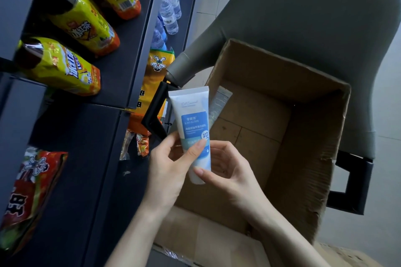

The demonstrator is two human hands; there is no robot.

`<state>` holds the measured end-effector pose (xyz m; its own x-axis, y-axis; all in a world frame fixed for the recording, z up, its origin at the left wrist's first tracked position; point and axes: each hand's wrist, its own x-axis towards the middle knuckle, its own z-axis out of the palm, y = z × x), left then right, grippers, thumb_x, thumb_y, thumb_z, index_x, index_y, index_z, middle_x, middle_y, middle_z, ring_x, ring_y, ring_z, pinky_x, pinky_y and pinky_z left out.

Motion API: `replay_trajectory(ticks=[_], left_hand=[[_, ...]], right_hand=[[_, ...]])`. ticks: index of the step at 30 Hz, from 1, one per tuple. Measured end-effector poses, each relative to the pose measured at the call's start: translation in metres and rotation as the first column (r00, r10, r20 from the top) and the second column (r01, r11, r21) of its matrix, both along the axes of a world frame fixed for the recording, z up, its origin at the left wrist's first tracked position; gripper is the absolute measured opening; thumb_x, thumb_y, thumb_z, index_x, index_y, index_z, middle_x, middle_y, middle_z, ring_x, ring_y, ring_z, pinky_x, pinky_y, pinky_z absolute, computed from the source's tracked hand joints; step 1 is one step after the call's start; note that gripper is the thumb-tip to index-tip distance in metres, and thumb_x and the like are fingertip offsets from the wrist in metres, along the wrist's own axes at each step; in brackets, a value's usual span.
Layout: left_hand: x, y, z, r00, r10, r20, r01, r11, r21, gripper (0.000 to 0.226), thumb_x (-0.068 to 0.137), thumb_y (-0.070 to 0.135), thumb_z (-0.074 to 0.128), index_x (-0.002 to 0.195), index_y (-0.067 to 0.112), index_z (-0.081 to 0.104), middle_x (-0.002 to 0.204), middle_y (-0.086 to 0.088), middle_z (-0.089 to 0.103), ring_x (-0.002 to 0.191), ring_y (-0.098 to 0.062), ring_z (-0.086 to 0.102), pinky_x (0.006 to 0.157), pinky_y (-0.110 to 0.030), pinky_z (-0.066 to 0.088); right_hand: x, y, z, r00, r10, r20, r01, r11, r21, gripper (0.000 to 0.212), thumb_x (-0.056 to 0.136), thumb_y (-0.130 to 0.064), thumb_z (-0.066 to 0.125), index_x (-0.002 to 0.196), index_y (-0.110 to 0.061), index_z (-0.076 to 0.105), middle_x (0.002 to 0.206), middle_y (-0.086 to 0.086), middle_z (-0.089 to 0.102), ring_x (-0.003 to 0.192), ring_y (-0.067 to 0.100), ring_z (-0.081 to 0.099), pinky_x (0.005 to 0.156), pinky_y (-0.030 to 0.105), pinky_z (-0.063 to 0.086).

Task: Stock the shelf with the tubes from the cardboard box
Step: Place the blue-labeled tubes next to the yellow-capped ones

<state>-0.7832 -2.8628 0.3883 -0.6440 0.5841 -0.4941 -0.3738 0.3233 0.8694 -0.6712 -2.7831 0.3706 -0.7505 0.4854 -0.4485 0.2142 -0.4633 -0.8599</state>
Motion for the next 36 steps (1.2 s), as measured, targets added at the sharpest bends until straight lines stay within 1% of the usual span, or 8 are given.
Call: replay_trajectory(ticks=[3,7,10,14,18,23,28,36], left_hand=[[-0.008,-0.003,0.001,0.999,0.043,-0.024,-0.043,0.999,-0.009,0.022,0.071,0.031,0.074,0.093,0.027,0.072,0.094,0.005,0.075,0.087,-0.010,0.071,0.069,-0.016,0.053],[-0.023,-0.009,0.001,0.993,0.106,-0.059,-0.107,0.994,-0.019,0.024,0.070,0.028,0.072,0.093,0.023,0.070,0.092,0.009,0.074,0.084,-0.004,0.069,0.066,-0.010,0.050],[-0.031,-0.014,0.000,0.989,0.133,-0.060,-0.135,0.991,-0.019,0.028,0.070,0.029,0.071,0.097,0.020,0.069,0.093,0.008,0.074,0.085,-0.004,0.069,0.068,-0.011,0.050],[-0.037,-0.018,-0.003,0.985,0.166,-0.046,-0.167,0.986,-0.013,0.030,0.070,0.028,0.071,0.098,0.017,0.069,0.093,0.005,0.074,0.084,-0.006,0.069,0.068,-0.014,0.052],[-0.044,-0.020,-0.006,0.981,0.190,-0.034,-0.192,0.981,-0.042,0.033,0.065,0.036,0.072,0.095,0.022,0.070,0.093,0.006,0.074,0.084,-0.007,0.069,0.069,-0.016,0.053],[-0.053,-0.023,-0.011,0.977,0.211,-0.040,-0.213,0.975,-0.066,0.033,0.065,0.039,0.072,0.095,0.026,0.070,0.095,0.005,0.073,0.086,-0.008,0.069,0.073,-0.019,0.055],[-0.054,-0.026,-0.014,0.977,0.206,-0.052,-0.210,0.974,-0.088,0.035,0.066,0.038,0.072,0.098,0.023,0.069,0.096,0.005,0.073,0.086,-0.009,0.069,0.074,-0.021,0.055],[-0.048,-0.029,-0.007,0.982,0.176,-0.067,-0.182,0.980,-0.086,0.025,0.068,0.037,0.071,0.092,0.029,0.072,0.095,0.006,0.073,0.086,-0.008,0.069,0.076,-0.021,0.055]], right_hand=[[-0.004,0.011,-0.005,1.000,-0.015,0.008,0.015,1.000,0.010,0.038,0.077,-0.024,0.071,0.112,-0.012,0.062,0.109,-0.002,0.070,0.105,0.014,0.065,0.088,0.023,0.051],[-0.010,0.035,-0.039,0.962,-0.184,0.200,0.165,0.980,0.108,0.037,0.079,-0.032,0.069,0.113,-0.020,0.060,0.111,-0.009,0.068,0.105,0.003,0.062,0.092,0.023,0.051],[-0.024,0.053,-0.078,0.895,-0.259,0.363,0.222,0.965,0.140,0.049,0.085,-0.026,0.068,0.129,-0.018,0.048,0.123,-0.003,0.057,0.111,0.011,0.057,0.095,0.032,0.050],[-0.054,0.063,-0.126,0.856,-0.237,0.460,0.205,0.972,0.118,0.064,0.090,-0.023,0.063,0.144,-0.019,0.030,0.124,0.000,0.051,0.105,0.015,0.054,0.077,0.021,0.048],[-0.078,0.064,-0.160,0.883,-0.167,0.438,0.179,0.984,0.014,0.073,0.092,-0.013,0.059,0.151,-0.016,0.017,0.141,0.010,0.047,0.118,0.018,0.053,0.083,0.019,0.049],[-0.093,0.069,-0.175,0.840,-0.289,0.459,0.295,0.954,0.061,0.067,0.086,-0.011,0.067,0.142,-0.007,0.031,0.135,0.015,0.052,0.118,0.029,0.055,0.101,0.044,0.046],[-0.099,0.070,-0.188,0.768,-0.287,0.573,0.329,0.944,0.033,0.056,0.081,-0.012,0.073,0.127,0.003,0.044,0.124,0.020,0.059,0.109,0.030,0.060,0.092,0.041,0.051],[-0.071,0.073,-0.175,0.779,-0.265,0.569,0.339,0.941,-0.025,0.056,0.083,-0.008,0.070,0.129,0.005,0.040,0.126,0.021,0.055,0.111,0.033,0.059,0.089,0.040,0.052]])
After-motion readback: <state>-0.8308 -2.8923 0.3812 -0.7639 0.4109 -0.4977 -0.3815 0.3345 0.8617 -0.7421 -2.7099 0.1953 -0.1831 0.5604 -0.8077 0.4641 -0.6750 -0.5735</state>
